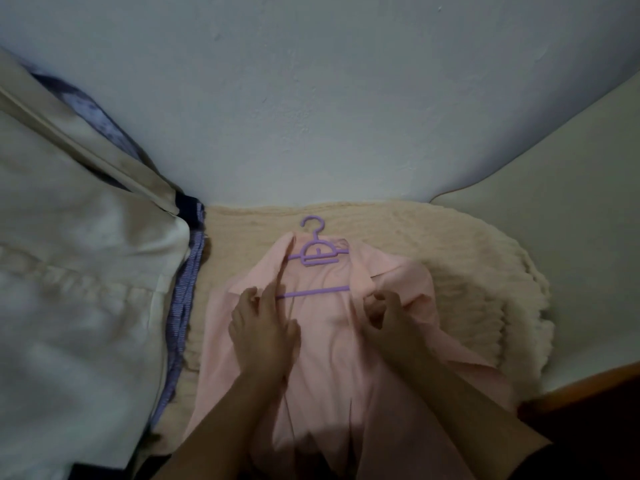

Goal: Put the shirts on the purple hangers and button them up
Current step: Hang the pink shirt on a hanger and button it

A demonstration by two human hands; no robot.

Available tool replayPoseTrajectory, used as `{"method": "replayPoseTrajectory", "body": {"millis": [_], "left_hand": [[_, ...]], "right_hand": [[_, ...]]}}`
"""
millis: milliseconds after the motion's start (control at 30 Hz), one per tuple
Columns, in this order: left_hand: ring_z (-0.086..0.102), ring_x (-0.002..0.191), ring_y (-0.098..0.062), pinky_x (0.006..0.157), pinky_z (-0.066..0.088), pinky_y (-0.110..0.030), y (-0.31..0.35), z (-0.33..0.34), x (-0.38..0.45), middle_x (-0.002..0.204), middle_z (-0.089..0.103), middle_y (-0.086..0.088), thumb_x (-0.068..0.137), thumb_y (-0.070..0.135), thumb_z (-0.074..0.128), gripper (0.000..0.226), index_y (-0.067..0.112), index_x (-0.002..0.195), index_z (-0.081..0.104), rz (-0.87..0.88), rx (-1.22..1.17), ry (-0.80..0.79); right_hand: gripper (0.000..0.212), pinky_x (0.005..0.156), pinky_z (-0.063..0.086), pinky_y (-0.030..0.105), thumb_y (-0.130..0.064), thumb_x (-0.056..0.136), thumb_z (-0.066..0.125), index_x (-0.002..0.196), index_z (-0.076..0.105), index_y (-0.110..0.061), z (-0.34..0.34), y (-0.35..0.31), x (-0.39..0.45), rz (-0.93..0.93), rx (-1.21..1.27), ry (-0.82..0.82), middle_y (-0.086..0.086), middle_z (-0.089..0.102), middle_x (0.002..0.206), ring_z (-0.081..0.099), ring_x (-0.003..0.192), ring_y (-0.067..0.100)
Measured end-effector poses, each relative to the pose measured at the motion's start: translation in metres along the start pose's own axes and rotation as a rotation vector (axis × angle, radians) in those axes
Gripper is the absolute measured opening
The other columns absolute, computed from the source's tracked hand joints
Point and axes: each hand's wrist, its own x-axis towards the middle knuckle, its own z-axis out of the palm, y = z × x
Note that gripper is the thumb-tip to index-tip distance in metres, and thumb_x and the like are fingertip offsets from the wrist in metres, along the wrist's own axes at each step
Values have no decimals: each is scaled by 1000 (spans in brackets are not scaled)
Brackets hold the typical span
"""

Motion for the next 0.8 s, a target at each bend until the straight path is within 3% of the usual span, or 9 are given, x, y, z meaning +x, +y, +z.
{"method": "replayPoseTrajectory", "body": {"millis": [67, 167, 267, 367, 467, 533, 600, 700, 800], "left_hand": [[54, 99, -36, 83, 45, -45, -3, 1, -14, 112, 54, -16, 69, 14, 76, 46, 12, 110, 56, 20, -96, 84], [60, 78, -30, 70, 48, -38, -4, -1, -20, 85, 62, -4, 80, 11, 63, 24, 26, 88, 46, -50, -242, 71], [60, 73, -29, 65, 47, -36, 0, -2, -16, 77, 63, 0, 90, 18, 52, 17, 30, 90, 39, -112, -382, 40], [56, 66, -17, 61, 42, -31, 23, -7, -14, 73, 57, 7, 92, 16, 56, 17, 24, 98, 42, -80, -546, 77], [56, 68, -9, 60, 42, -23, 35, 1, -12, 76, 59, 4, 90, 18, 60, 18, 17, 101, 47, -240, -707, 22], [61, 72, -14, 56, 38, -11, 29, 15, -13, 78, 64, -2, 86, 16, 63, 20, 8, 99, 50, -344, -780, -21], [63, 75, -22, 54, 40, -9, 20, 24, -17, 78, 65, -8, 85, 14, 64, 21, 3, 98, 51, -396, -815, -48], [59, 73, -22, 67, 47, -22, 19, 28, -21, 78, 62, -9, 86, 10, 66, 23, 13, 97, 45, -438, -884, -36], [60, 75, -29, 77, 51, -43, 20, 30, -19, 76, 59, -8, 85, 11, 67, 23, 18, 93, 47, -477, -942, 4]], "right_hand": [[32, 77, 51, 40, -31, 88, 61, 110, 43, -17, 5, -2, -7, 7, -2, 60, 3, 61, 90, 60, 84, 25], [27, 76, 48, 36, -12, 86, 60, 107, 43, -15, 12, -9, -18, -1, 43, -3, 1, 55, 87, 57, 81, 24], [34, 69, 41, 28, -2, 79, 60, 99, 38, -18, 20, -18, -29, -66, 95, -49, -4, 47, 78, 50, 72, 19], [37, 60, 36, 19, 7, 76, 61, 95, 38, -16, 31, -29, -33, -159, 198, -55, -3, 43, 72, 41, 60, 9], [34, 54, 36, 11, 9, 78, 57, 96, 37, -12, 39, -33, -33, -149, 239, -123, -2, 47, 69, 47, 58, 8], [32, 62, 42, 17, 7, 79, 58, 96, 38, -11, 44, -28, -31, -78, 298, -106, 1, 53, 73, 55, 67, 15], [30, 70, 47, 32, 3, 80, 58, 98, 41, -14, 46, -25, -30, 30, 370, -22, 4, 55, 79, 58, 77, 26], [30, 79, 50, 37, -2, 83, 56, 105, 46, -20, 40, -25, -26, 102, 442, 137, 5, 54, 95, 58, 91, 27], [43, 97, 45, 39, 0, 84, 53, 126, 48, -7, 31, -28, -14, 113, 475, 214, 9, 54, 118, 53, 110, 25]]}}
